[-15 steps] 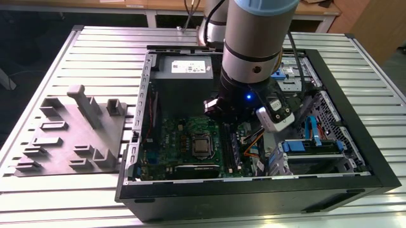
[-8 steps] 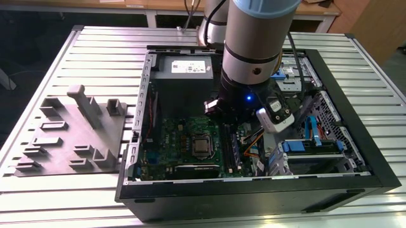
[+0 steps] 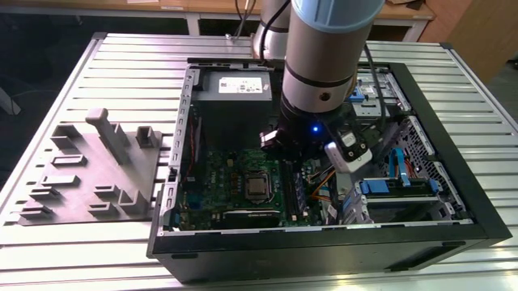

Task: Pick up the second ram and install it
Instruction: 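Insert the second ram into the second slot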

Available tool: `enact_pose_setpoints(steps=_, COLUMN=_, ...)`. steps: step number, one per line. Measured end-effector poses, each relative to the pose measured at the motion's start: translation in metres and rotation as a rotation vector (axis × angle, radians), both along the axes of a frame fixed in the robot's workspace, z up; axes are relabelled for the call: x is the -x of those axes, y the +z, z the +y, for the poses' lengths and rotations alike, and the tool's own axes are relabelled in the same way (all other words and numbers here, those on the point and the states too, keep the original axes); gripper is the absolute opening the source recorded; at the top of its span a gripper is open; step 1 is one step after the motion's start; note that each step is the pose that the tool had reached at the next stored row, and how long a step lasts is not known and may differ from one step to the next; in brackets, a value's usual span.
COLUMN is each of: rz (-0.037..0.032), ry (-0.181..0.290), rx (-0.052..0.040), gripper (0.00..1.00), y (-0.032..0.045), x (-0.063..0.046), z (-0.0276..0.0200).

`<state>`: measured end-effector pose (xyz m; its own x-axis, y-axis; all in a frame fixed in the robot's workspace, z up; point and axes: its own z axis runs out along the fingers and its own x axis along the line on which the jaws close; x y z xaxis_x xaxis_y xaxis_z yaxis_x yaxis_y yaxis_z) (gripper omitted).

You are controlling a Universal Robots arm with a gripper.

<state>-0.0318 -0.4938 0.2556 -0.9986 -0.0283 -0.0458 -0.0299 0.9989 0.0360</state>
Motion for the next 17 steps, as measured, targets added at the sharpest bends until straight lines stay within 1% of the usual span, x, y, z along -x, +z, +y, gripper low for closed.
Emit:
enact_pose_setpoints(steps=3, rz=0.0000, ry=0.000, rx=-0.0002, gripper=0.12, y=-0.0028, x=0.000, z=0.0014)
enact_pose_setpoints(steps=7, rz=0.0001, ry=0.000, rx=-0.0004, gripper=0.12, y=-0.0089, x=0.001, z=0.0025)
enact_pose_setpoints(steps=17, rz=0.0000, ry=0.000, rx=-0.0008, gripper=0.12, y=-0.0163, x=0.004, z=0.0062)
